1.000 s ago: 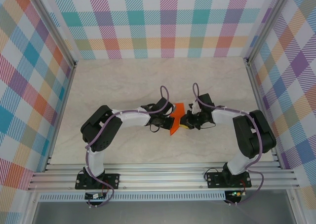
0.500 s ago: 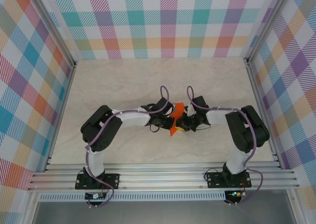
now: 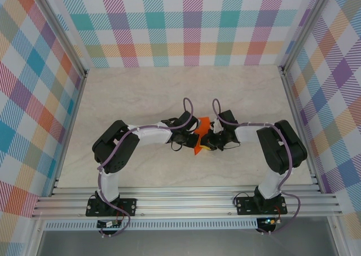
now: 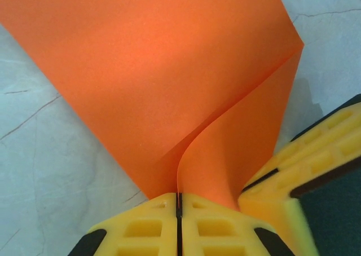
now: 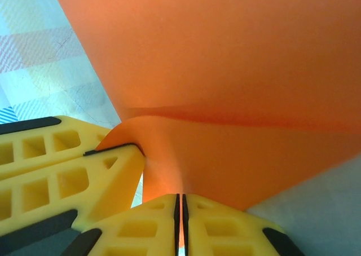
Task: Fold a paper plane with a square sheet of paper (pick it up from the middle)
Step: Third fold the triangle at the center of the table.
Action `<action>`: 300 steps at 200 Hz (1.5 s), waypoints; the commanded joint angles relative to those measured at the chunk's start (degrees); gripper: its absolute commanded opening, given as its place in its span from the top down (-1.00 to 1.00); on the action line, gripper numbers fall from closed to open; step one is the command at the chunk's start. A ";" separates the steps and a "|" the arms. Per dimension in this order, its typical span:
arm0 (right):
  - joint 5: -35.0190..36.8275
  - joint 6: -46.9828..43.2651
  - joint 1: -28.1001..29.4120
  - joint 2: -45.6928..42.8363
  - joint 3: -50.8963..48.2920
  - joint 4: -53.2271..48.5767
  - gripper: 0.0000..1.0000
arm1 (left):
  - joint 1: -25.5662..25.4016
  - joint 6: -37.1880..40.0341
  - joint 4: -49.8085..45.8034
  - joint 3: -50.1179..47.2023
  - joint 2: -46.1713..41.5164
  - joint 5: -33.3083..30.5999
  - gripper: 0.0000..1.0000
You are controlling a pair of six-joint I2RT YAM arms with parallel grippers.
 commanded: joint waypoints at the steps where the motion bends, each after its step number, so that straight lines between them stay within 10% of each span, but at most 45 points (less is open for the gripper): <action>1: -0.26 0.12 0.16 -3.60 -1.66 -0.63 0.73 | 1.13 0.75 -3.04 0.74 0.83 -0.97 0.84; 300: 4.39 12.06 10.29 -4.64 -6.48 9.75 0.76 | 1.70 1.07 -3.04 2.08 2.22 1.35 0.84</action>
